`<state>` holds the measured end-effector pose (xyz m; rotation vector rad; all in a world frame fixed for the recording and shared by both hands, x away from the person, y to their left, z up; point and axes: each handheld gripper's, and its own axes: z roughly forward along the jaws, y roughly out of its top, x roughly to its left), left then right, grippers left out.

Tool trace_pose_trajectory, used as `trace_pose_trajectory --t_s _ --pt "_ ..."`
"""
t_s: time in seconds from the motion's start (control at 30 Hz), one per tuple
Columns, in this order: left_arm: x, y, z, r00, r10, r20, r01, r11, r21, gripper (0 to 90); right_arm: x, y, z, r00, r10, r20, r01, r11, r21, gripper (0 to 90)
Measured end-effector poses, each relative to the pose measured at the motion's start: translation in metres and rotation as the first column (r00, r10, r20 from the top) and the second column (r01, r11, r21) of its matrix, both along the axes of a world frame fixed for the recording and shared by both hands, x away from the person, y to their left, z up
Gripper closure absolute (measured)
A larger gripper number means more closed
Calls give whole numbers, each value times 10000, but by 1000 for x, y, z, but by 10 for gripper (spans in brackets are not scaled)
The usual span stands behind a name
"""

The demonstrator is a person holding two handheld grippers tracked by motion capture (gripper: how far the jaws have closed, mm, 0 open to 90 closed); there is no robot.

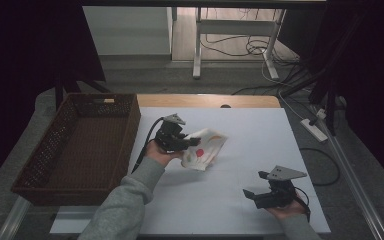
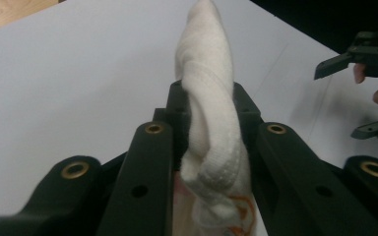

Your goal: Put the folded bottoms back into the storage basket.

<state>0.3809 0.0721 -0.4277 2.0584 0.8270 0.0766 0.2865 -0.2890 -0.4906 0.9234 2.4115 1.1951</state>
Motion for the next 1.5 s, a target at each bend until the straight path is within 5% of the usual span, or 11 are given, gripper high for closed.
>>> trace_pose_trajectory --t_s 1.5 --pt "-21 20 34 9973 60 736 3 9963 -859 758 0 1 -2 9999 62 -81 -63 9999 -112 113"
